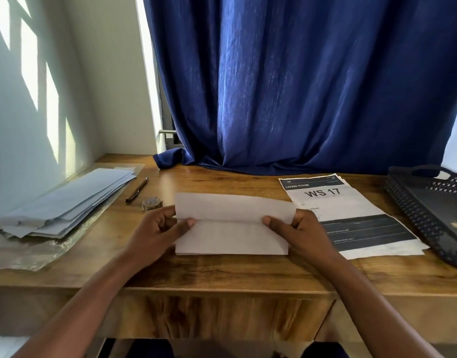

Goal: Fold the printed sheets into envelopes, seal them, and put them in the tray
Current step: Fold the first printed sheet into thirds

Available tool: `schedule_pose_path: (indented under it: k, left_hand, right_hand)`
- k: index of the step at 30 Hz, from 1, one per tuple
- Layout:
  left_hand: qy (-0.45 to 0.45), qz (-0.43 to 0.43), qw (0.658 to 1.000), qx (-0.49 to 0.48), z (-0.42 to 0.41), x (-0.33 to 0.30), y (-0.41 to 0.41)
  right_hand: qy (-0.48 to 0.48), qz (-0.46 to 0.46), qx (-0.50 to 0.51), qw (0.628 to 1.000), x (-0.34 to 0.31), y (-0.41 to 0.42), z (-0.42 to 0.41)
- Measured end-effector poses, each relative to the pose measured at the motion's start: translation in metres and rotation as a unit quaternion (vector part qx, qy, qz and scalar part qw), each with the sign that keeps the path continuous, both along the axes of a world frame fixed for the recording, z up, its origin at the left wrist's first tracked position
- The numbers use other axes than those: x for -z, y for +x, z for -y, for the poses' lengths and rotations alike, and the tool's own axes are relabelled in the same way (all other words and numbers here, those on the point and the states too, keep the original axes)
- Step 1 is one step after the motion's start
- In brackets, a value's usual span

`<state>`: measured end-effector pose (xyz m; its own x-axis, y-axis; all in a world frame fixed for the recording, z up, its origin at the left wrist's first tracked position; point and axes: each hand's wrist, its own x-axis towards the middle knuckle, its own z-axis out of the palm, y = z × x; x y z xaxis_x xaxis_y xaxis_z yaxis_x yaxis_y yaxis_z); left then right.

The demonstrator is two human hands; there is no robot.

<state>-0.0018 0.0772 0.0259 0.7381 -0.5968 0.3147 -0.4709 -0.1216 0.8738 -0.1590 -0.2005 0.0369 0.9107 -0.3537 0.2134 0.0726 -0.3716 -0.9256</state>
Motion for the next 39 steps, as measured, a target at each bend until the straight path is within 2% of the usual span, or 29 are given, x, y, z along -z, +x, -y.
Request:
schedule_pose_path:
  k: [3, 6, 10, 13, 17, 21, 23, 25, 27, 29, 31, 34, 39]
  left_hand:
    - [0.016, -0.016, 0.997, -0.068, 0.017, -0.003, 0.013]
    - [0.091, 0.043, 0.983, -0.153, 0.024, -0.004, 0.021]
    - [0.122, 0.068, 0.979, -0.147, 0.028, 0.001, 0.019]
    - [0.153, 0.088, 0.976, -0.131, 0.028, 0.002, 0.015]
    - [0.187, 0.079, 0.974, -0.095, 0.026, 0.000, 0.013]
    - [0.128, 0.014, 0.989, -0.078, 0.022, -0.003, 0.012]
    - [0.127, 0.067, 0.987, -0.072, 0.021, -0.004, 0.008]
    - [0.181, 0.173, 0.967, -0.052, 0.025, -0.005, -0.001]
    - [0.253, 0.267, 0.929, -0.033, 0.036, -0.003, -0.010]
    - [0.316, 0.315, 0.894, -0.026, 0.047, 0.003, -0.015]
    - [0.361, 0.319, 0.876, -0.023, 0.056, 0.009, -0.015]
    - [0.407, 0.290, 0.866, -0.026, 0.064, 0.015, -0.009]
    - [0.428, 0.255, 0.867, -0.030, 0.068, 0.022, 0.000]
  right_hand:
    - [-0.050, 0.008, 0.056, 0.997, 0.001, 0.034, 0.007]
    - [-0.137, -0.005, 0.112, 0.984, 0.010, 0.058, 0.017]
    - [-0.253, -0.047, 0.151, 0.954, 0.027, 0.069, 0.025]
    - [-0.296, -0.051, 0.153, 0.941, 0.034, 0.070, 0.027]
    - [-0.225, -0.045, 0.140, 0.963, 0.035, 0.067, 0.029]
    - [-0.111, -0.015, 0.132, 0.985, 0.025, 0.058, 0.028]
    - [-0.147, 0.001, 0.135, 0.980, 0.019, 0.051, 0.023]
    - [-0.232, 0.024, 0.123, 0.965, 0.012, 0.046, 0.015]
    - [-0.312, 0.025, 0.086, 0.946, 0.007, 0.043, 0.001]
    - [-0.390, -0.008, 0.049, 0.919, 0.006, 0.045, -0.014]
    - [-0.450, -0.067, 0.018, 0.890, 0.010, 0.049, -0.025]
    - [-0.480, -0.154, -0.004, 0.864, 0.017, 0.054, -0.029]
    - [-0.475, -0.202, -0.011, 0.856, 0.026, 0.060, -0.026]
